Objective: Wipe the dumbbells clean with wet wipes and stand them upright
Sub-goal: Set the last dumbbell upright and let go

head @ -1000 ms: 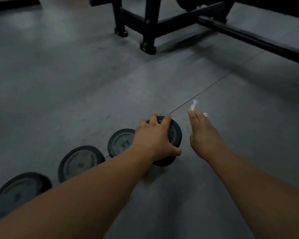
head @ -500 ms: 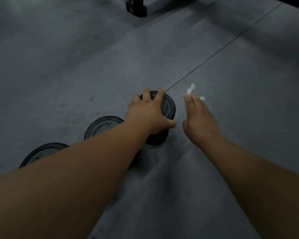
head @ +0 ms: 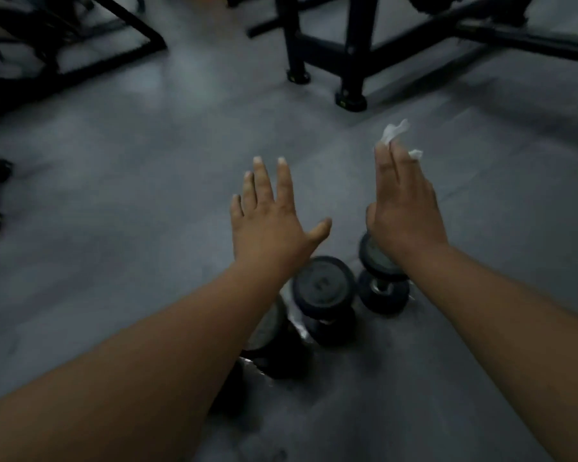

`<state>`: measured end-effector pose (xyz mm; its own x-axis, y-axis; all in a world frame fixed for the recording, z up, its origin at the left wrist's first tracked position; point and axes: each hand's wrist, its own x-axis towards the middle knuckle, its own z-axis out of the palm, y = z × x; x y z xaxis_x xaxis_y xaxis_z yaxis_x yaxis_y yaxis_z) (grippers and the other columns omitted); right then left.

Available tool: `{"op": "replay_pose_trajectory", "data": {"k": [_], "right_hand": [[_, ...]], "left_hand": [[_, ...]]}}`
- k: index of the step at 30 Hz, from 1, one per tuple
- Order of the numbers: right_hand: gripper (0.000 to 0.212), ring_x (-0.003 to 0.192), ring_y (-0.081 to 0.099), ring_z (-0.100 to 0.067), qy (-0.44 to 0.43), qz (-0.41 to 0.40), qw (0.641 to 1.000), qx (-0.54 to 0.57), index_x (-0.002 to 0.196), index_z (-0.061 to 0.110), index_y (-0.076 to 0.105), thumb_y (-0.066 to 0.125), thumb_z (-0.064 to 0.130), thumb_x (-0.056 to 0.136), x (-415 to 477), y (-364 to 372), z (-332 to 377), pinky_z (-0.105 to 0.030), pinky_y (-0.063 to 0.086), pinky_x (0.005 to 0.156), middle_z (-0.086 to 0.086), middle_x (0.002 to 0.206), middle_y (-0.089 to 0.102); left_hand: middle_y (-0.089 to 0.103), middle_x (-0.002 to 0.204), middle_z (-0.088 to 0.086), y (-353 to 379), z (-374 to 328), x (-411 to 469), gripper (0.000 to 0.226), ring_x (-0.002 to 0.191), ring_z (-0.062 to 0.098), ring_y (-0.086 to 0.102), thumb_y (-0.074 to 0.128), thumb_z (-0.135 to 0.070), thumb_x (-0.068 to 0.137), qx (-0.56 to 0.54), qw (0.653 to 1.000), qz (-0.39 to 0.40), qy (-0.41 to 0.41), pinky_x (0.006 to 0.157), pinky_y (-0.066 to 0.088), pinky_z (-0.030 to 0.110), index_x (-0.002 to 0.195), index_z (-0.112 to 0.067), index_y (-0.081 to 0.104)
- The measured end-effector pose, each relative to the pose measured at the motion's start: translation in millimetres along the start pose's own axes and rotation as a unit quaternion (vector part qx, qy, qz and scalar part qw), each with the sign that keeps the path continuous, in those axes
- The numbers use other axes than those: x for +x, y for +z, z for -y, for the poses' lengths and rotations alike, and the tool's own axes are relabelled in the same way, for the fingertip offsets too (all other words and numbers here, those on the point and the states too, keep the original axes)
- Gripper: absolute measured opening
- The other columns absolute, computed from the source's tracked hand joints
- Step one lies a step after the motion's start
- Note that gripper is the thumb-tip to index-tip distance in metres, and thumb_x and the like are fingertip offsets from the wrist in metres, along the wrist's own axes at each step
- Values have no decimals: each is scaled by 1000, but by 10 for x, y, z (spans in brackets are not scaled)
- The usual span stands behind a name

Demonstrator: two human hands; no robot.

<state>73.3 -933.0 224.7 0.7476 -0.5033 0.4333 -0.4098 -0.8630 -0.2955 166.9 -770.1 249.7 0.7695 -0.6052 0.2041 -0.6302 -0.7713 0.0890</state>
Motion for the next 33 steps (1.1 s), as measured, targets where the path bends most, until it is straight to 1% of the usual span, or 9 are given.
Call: {"op": "replay_pose_trajectory", "data": {"k": [7,13,16,18,23,26,28,30,33], "right_hand": [[81,137,26,-36,-195,-92,975,55,150,8,19,49,6,75,250,-1321,2095,-46,38,97,-15,152,23],[76,139,29,-32,-339,-142,917,153,149,8,22,49,5,78,-373,-2476,3877,-43,42,98,-14,152,26],[70,135,35,-29,-396,-159,882,199,148,8,26,43,2,81,-755,-2896,4672,-40,44,98,-13,152,28],[65,136,35,-29,-431,-157,860,224,148,8,27,37,3,84,-988,-3105,5180,-44,45,101,-13,154,27],[69,138,35,-31,-507,-150,811,249,148,9,28,50,2,83,-1577,-3320,6348,-44,43,103,-13,155,24],[68,138,35,-28,-540,-114,788,273,148,11,27,47,1,85,-1851,-3114,6919,-38,40,106,-11,154,26],[63,122,52,-27,-546,-77,780,294,145,13,33,48,-3,87,-1973,-2835,7200,-36,50,94,-10,146,39],[51,99,63,-29,-533,-31,785,313,136,16,45,52,0,89,-2030,-2474,7383,-40,55,76,-10,127,58],[25,75,64,-33,-512,-12,804,301,116,21,55,57,18,91,-2040,-1858,7548,-40,52,57,-6,92,69]], "left_hand": [[-28,161,6,-2160,1231,-628,107,151,25,-18,39,-79,83,64,982,-166,-64,121,-2,46,152,-27,-25],[-21,164,6,-3743,2143,-2019,108,152,26,-11,39,-79,80,117,948,-276,-108,122,2,47,154,-27,-19],[-14,165,9,-4305,2574,-2831,109,152,30,-4,42,-78,78,151,928,-311,-142,122,7,50,156,-25,-13],[-13,165,9,-4577,2873,-3344,109,152,30,-3,41,-78,78,172,916,-319,-174,122,9,51,157,-24,-11],[-6,165,12,-4953,3676,-4415,109,152,32,3,44,-79,78,227,885,-322,-249,120,15,55,158,-19,0],[-8,165,11,-4878,4169,-4823,110,152,31,0,47,-77,78,235,873,-312,-292,120,13,55,157,-21,-3],[-9,165,11,-4678,4462,-5017,107,152,31,-1,42,-78,80,244,872,-287,-313,120,11,54,157,-22,-6],[-10,165,10,-4379,4730,-5109,106,152,30,-3,39,-78,79,236,873,-257,-341,121,8,53,156,-23,-9],[-15,164,10,-3844,5089,-5050,108,152,29,-7,36,-79,77,216,874,-210,-382,121,6,51,156,-22,-12]]}}
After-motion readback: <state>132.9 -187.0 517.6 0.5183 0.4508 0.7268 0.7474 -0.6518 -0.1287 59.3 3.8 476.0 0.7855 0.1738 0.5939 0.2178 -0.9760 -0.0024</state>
